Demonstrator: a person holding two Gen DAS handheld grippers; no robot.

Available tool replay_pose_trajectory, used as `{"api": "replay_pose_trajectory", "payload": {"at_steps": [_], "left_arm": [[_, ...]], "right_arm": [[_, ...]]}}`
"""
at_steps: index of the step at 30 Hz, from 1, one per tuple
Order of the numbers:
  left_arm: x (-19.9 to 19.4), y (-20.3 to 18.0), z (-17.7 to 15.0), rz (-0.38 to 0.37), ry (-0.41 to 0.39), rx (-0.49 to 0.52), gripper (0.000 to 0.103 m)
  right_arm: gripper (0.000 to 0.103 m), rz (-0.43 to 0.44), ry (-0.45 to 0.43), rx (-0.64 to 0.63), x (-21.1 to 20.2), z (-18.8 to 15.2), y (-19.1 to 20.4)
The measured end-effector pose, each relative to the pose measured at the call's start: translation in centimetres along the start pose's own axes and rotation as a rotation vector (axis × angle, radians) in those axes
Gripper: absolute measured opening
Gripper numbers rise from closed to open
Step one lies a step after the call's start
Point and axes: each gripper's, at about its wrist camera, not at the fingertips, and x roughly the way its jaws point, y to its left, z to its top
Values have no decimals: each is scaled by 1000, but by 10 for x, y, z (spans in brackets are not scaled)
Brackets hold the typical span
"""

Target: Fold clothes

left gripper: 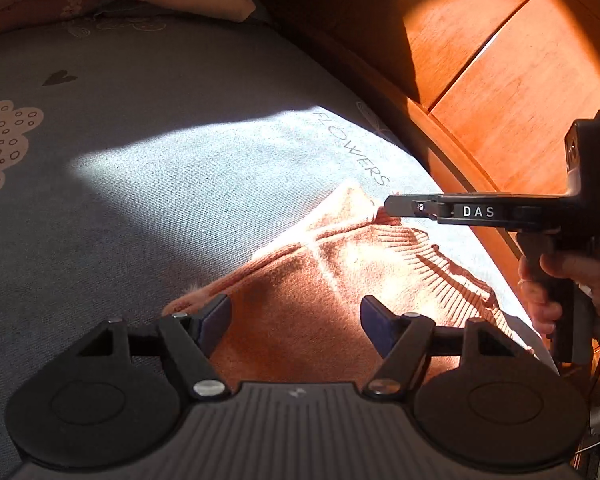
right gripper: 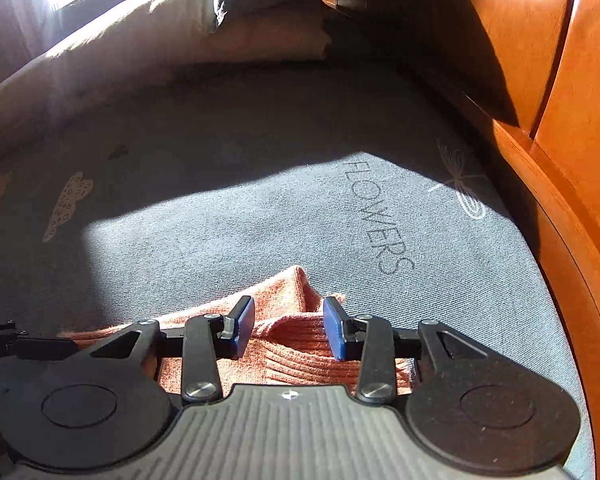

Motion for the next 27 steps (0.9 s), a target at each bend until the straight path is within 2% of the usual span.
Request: {"api": "replay_pose_trajectory", "payload": {"at_steps": [2,5,7,10,12,17,19,21,25,27], "left_arm": [[3,3,-3,22,19,-15,71],[6,1,-2,38,25,-21,71],[1,-3,0,47,19,-19,70],[-9,-15,1,87,26,35,71],[-16,-24,-4,104,47,65,71],[-20,-45,-26,110,122,55,74],[-17,-53,-35,102,154,42,74],[-8,-60,-43,79,180,36,75],[-1,-76,-51,129,203,93,75],[-12,-83,-49,118,205,87,75]], "right_arm": [[42,-12,14,6,-1,-11,-5],[42,-26,57,17,20,-18,-9],[43,-18,46,34,26,-13,-11],[43,-32,24,23,10,-3,-10],[45,-2,20,39,-12,-5,-9],[55,45,115,56,-42,-36,-2],[55,13,171,70,-33,-54,0],[56,2,188,120,-23,-63,-4],[60,-8,186,153,-22,-57,-4],[61,-22,191,138,-29,-54,-1]]}}
